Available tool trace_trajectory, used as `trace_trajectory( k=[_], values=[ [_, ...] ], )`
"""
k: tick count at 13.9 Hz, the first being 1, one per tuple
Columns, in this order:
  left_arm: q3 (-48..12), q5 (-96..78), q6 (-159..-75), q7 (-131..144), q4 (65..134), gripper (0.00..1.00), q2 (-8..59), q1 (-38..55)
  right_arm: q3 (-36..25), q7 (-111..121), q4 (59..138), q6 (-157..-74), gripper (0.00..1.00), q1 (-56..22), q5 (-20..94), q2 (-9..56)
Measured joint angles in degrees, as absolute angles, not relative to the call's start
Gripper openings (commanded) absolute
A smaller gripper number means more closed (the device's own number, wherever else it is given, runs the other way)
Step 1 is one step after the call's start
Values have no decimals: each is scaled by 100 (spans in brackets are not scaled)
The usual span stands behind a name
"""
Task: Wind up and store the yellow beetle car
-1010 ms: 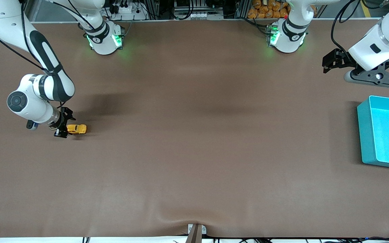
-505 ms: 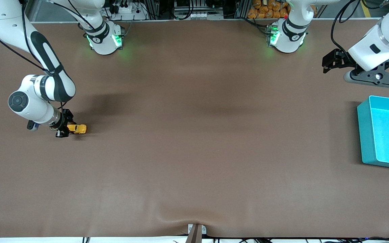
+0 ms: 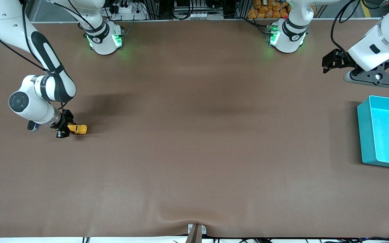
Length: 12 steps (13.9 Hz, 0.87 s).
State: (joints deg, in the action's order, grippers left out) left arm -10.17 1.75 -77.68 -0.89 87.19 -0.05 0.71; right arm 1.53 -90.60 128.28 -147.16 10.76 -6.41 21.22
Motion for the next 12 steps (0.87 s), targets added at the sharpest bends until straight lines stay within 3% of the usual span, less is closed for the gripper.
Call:
trace_trajectory(
  k=[2,4,12],
  values=[
    [-1017,175,-7768,-89,8722,100,-5,71,152,-9062,12828,-14717,27,1078,-641,2122],
    [-1017,175,-7768,-89,8726,100,-5,71,147,-9063,12827,-14719,20,1088,-641,2122],
    [-1017,175,-7768,-89,8741,100,1,69,90,-9061,12783,-14729,21,1212,-644,2153]
  ],
)
